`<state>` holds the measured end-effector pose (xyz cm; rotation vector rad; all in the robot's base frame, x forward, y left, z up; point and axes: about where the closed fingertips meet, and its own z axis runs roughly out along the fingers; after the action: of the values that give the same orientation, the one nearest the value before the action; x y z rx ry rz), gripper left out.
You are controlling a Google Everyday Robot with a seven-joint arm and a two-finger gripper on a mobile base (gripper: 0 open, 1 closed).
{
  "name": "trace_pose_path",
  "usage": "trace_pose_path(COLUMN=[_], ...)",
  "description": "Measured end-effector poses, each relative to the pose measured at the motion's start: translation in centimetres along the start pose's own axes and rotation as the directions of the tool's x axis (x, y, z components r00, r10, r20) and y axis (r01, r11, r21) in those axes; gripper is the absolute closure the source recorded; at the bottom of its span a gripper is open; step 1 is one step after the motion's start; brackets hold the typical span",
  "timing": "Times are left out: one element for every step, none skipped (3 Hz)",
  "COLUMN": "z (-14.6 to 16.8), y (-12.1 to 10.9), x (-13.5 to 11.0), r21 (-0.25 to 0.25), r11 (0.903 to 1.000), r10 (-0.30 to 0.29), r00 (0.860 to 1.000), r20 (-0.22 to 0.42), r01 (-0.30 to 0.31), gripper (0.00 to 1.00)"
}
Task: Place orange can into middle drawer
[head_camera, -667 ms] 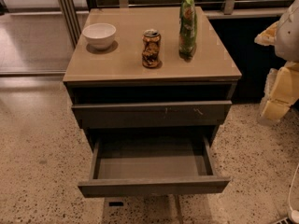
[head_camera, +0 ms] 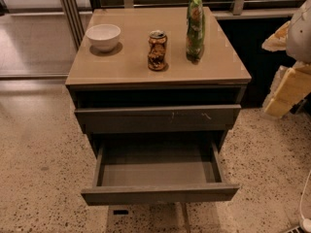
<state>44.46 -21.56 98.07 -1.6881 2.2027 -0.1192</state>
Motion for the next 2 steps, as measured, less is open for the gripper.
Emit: trace_pose_path(z=[0.9,2.3], y=[-2.1,-6.0], x=[-1.1,-3.9], r21=[0.066,0.146], r11=[0.9965,0.9827], r10=[0.045,0.077], r00=[0.994,0.968], r20=[0.095,0.239], r01=[-0.052,-0.114], gripper=[0.42,0.65])
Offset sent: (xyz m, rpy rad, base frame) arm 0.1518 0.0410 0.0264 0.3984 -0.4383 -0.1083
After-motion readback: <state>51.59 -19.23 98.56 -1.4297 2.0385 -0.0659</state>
